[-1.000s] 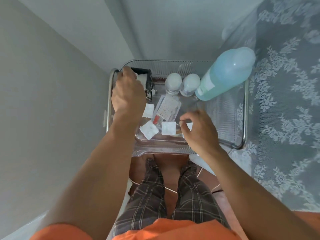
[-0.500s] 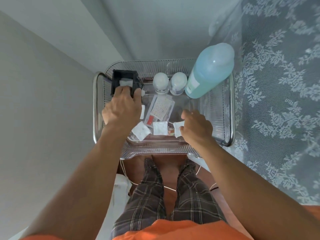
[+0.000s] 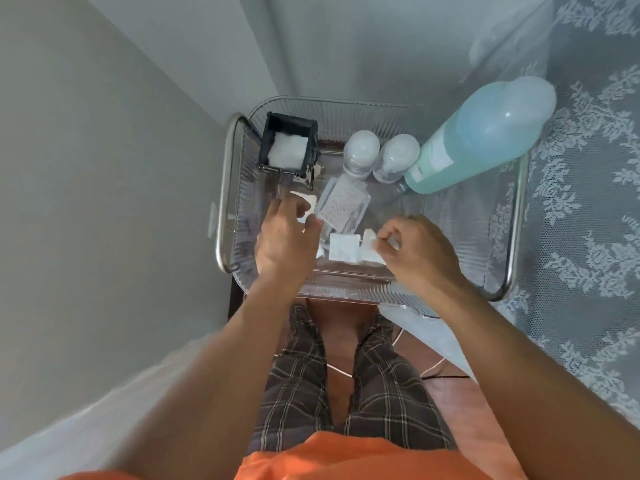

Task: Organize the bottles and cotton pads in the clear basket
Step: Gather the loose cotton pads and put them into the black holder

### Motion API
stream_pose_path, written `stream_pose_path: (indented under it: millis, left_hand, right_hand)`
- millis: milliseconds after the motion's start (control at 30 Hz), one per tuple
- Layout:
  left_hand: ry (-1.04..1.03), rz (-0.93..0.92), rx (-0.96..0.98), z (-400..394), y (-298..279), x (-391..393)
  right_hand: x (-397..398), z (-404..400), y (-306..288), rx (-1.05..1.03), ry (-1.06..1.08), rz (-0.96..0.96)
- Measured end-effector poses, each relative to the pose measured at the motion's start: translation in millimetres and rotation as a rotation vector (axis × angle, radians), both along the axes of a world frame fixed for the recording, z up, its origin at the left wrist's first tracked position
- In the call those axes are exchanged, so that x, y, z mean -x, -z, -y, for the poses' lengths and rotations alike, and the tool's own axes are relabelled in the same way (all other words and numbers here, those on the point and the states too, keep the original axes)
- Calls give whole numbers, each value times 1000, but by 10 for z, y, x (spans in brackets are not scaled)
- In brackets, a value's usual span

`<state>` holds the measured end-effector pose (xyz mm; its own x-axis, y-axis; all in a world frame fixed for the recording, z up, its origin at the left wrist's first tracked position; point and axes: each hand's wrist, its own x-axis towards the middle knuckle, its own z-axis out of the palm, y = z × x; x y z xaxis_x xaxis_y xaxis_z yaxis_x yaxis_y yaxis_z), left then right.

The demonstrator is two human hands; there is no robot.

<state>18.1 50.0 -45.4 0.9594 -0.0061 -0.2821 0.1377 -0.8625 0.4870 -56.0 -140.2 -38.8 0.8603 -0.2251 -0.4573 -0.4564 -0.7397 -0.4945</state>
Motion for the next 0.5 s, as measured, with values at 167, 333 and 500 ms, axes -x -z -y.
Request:
stream_pose_path:
  millis: [167, 333, 500]
  left_hand:
    - [-11, -262, -113, -58, 326, -136]
    - [-33, -249, -116, -84, 457, -195]
    - [-36, -219, -125, -119, 416, -162]
  right_hand:
    - [-455, -218, -590, -160, 54, 275]
    - [-1137, -460, -766, -222, 56, 338]
    - [-1592, -670, -602, -50, -82, 301]
